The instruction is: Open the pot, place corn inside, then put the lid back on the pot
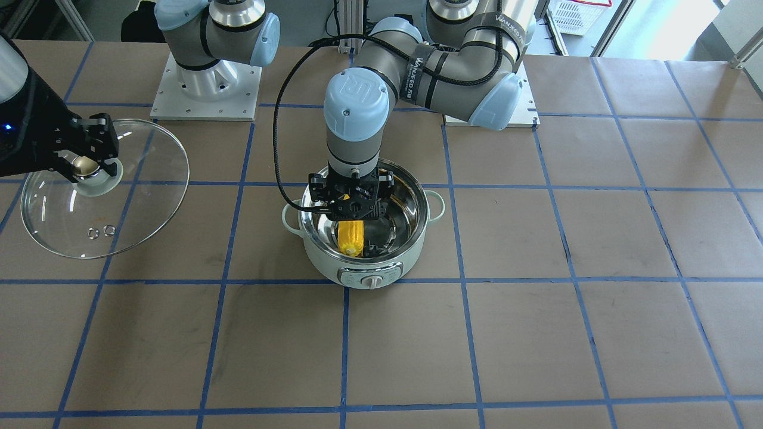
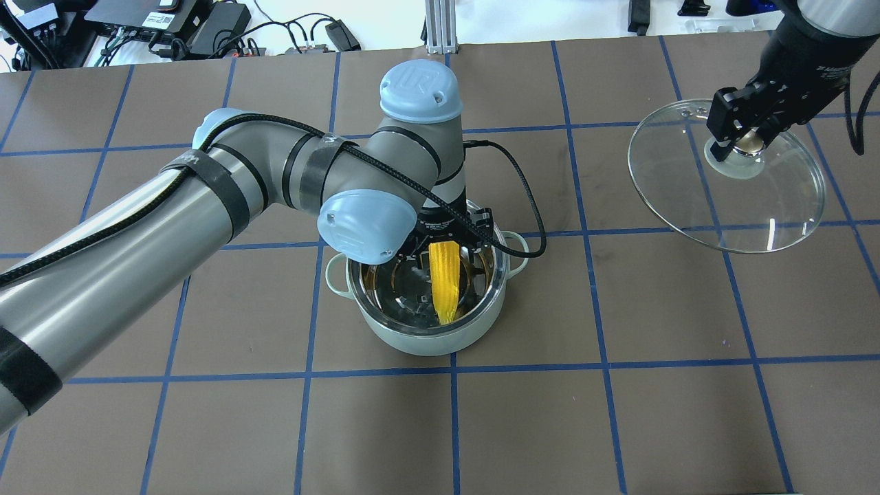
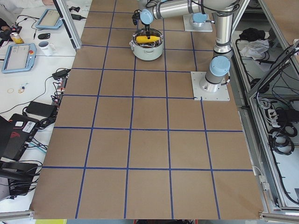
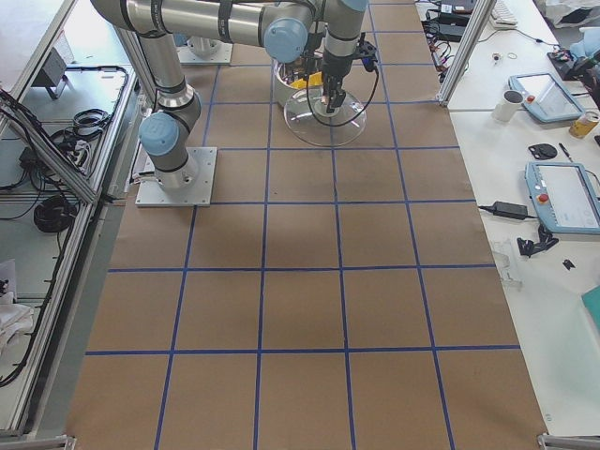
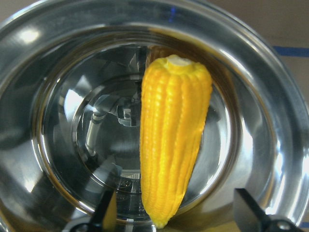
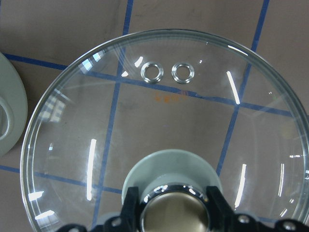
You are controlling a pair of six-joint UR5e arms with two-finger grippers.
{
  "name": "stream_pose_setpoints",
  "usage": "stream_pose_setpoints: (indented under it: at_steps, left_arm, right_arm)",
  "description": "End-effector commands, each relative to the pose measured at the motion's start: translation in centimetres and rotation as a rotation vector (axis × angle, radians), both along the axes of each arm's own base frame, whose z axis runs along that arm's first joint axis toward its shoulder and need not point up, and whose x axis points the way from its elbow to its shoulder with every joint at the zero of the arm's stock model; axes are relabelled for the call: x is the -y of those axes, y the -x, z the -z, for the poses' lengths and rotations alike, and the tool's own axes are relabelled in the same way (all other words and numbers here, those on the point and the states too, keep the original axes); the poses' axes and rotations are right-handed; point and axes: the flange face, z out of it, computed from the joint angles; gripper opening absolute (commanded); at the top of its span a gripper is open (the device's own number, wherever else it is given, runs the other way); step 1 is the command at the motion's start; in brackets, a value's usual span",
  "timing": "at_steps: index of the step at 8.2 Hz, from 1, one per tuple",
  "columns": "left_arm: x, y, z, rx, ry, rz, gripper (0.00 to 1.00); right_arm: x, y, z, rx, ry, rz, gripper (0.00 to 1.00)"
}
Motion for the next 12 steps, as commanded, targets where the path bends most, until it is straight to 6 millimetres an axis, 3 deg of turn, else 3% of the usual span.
stream_pose_setpoints:
  at_steps: [1, 2, 4, 5, 6, 8, 11, 12]
  left_arm:
    - [0.1, -0.6, -2.6, -0.012, 0.041, -0.004, 1.0]
    - [0.1, -1.9, -5.5, -0.025, 0.085, -0.014, 1.0]
    - [3.3, -9.7, -10.7, -0.031, 0.096, -0.012, 1.0]
    - [5.0, -13.2, -13.2, -0.034, 0.116, 0.001, 1.0]
    - [6.2, -15.7, -15.4, -0.036, 0.139, 0.016, 1.0]
    - [7.3, -18.9, -18.2, 0.037, 0.191, 0.032, 1.0]
    - [8.2, -23.7, -19.9, 0.086, 0.211, -0.047, 1.0]
    - [8.3, -24.8, -20.1, 0.088, 0.213, -0.067, 1.0]
  right_arm:
    - [0.0, -0.1, 0.0, 0.002, 0.001, -0.001, 0.0]
    - [0.0, -0.1, -0.1, 0.004, 0.003, 0.001, 0.0]
    - [-0.2, -1.6, -0.8, 0.017, 0.019, 0.081, 0.0]
    - [-0.2, -4.4, -0.9, 0.026, 0.025, 0.084, 0.0]
    - [-0.7, -8.2, -1.1, 0.02, 0.029, 0.112, 0.0]
    - [-2.0, -16.2, -1.0, 0.017, 0.056, 0.134, 0.0]
    - [-4.4, -29.0, 2.5, 0.016, 0.063, 0.137, 0.0]
    - [-5.2, -32.3, 3.8, 0.019, 0.065, 0.176, 0.0]
